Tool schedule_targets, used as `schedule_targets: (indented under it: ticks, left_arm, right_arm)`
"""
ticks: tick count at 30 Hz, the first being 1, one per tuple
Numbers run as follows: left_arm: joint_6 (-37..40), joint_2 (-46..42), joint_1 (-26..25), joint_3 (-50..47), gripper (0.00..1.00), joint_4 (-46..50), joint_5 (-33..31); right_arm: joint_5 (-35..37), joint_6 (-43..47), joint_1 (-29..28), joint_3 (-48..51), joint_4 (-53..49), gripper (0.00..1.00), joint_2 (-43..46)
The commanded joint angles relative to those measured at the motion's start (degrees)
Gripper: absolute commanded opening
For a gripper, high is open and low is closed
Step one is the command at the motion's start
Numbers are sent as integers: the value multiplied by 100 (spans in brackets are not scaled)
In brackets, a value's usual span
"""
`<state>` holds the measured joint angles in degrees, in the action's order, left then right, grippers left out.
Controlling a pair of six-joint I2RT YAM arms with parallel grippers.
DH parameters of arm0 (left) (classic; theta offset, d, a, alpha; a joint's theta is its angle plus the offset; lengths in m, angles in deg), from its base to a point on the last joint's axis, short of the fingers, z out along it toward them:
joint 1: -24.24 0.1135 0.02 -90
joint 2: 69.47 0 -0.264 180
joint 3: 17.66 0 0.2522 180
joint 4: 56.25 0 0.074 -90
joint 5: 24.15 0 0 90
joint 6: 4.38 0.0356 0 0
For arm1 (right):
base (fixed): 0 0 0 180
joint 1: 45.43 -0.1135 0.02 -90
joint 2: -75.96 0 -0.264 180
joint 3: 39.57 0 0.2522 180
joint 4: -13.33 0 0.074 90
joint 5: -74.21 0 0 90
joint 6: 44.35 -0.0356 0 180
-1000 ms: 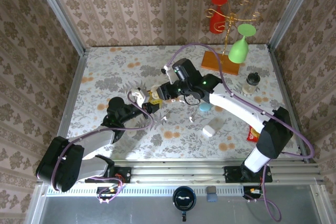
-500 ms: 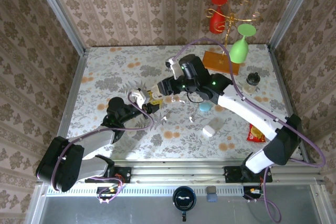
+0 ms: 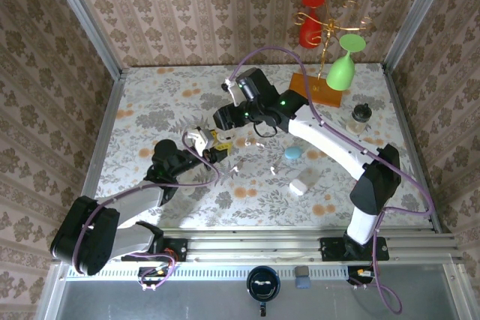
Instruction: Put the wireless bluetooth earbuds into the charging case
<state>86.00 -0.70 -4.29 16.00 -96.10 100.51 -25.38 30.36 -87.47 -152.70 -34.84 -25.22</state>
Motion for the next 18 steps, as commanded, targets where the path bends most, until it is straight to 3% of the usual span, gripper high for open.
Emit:
schedule_targets:
  ticks: [1, 12, 18]
  left_arm:
    - [-172, -158, -29, 29, 28, -371, -121]
    - [-391, -198, -29, 155, 28, -315, -319]
    - [-801, -107, -30, 189, 28, -827, -396]
  right_arm:
    - [-114, 67, 21, 143, -241, 62, 88]
    - [-107, -297, 138, 1243, 306, 62, 1170]
    - [-1598, -2181, 816, 2589, 2065, 74, 1887]
